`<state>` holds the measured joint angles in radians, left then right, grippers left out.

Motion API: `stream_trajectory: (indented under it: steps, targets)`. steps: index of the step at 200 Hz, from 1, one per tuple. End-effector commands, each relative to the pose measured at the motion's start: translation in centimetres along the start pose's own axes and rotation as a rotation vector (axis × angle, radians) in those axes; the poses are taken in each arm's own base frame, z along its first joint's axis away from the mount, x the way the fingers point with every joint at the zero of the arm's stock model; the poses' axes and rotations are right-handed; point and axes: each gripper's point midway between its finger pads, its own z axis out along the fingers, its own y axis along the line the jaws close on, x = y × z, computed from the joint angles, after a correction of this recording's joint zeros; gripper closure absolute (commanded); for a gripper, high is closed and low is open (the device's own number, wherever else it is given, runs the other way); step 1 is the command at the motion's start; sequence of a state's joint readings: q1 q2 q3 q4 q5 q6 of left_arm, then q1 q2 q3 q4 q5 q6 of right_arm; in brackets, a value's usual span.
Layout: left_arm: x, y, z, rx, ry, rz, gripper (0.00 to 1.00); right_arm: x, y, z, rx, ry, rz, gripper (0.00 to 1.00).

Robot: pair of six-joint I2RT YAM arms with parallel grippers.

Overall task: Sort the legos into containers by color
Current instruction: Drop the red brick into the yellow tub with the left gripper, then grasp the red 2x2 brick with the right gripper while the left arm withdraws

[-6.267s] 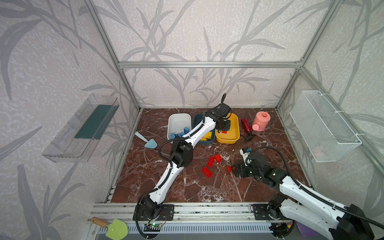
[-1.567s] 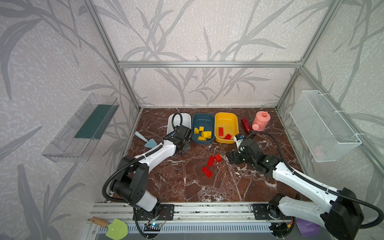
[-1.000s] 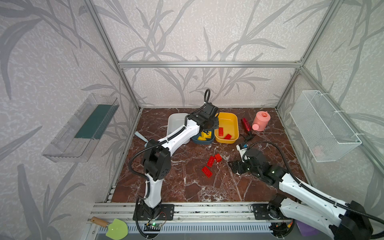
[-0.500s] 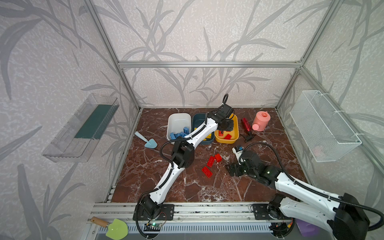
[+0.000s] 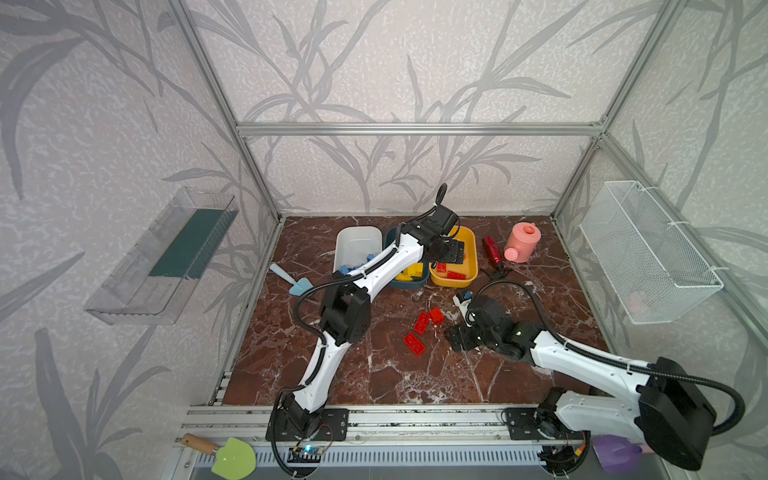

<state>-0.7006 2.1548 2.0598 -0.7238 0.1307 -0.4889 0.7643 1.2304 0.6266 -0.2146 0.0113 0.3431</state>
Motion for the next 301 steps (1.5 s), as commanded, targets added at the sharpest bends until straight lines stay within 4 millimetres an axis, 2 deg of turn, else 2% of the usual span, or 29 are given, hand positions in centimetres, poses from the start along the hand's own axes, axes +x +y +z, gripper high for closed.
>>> stream_trajectory:
  steps: [1,24,48,88,114,137,139,160,180,199,231,280,286,301]
  targets:
    - [-2.5,-0.6,-6.6,0.027,-0.195,-0.006,0.14,-1.2,1.3,0.6,-0.023,0.024,-0.043,0.11]
    - [-0.6,1.3,-10.5,-0.002,-0.258,-0.020,0.14,-1.6,1.7,2.5,-0.010,0.072,-0.056,0.11]
    - [3.2,4.1,-13.1,-0.048,-0.278,-0.035,0.14,-1.7,1.6,4.2,0.027,0.155,-0.082,0.16]
    - [11.1,9.4,-14.8,-0.124,-0.258,-0.100,0.15,-1.6,0.5,5.8,0.099,0.211,-0.113,0.25]
    - [15.3,11.6,-16.1,-0.147,-0.221,-0.122,0.15,-2.1,0.2,6.2,0.113,0.218,-0.128,0.29]
    - [17.8,12.7,-17.3,-0.153,-0.199,-0.132,0.15,-2.5,0.0,6.4,0.133,0.247,-0.139,0.29]
    - [18.0,12.8,-17.4,-0.153,-0.197,-0.132,0.15,-2.0,-0.2,6.8,0.141,0.267,-0.139,0.30]
    - [19.4,13.3,-18.0,-0.146,-0.189,-0.133,0.15,-1.7,0.0,7.6,0.133,0.293,-0.133,0.33]
    - [20.5,13.8,-18.1,-0.148,-0.179,-0.141,0.15,-1.6,0.0,8.1,0.130,0.304,-0.129,0.40]
    - [21.4,14.5,-17.8,-0.172,-0.158,-0.147,0.15,-1.7,0.0,8.2,0.134,0.304,-0.129,0.51]
    - [22.2,14.9,-17.4,-0.177,-0.146,-0.156,0.16,-2.2,0.0,7.7,0.142,0.295,-0.125,0.60]
    - [23.1,14.9,-15.9,-0.154,-0.126,-0.179,0.16,-5.0,0.6,5.3,0.137,0.242,-0.121,0.66]
    - [23.2,14.9,-15.7,-0.155,-0.121,-0.179,0.16,-6.1,0.8,4.3,0.127,0.209,-0.117,0.66]
    - [23.4,14.9,-15.3,-0.151,-0.114,-0.182,0.16,-7.8,0.6,3.1,0.122,0.174,-0.099,0.67]
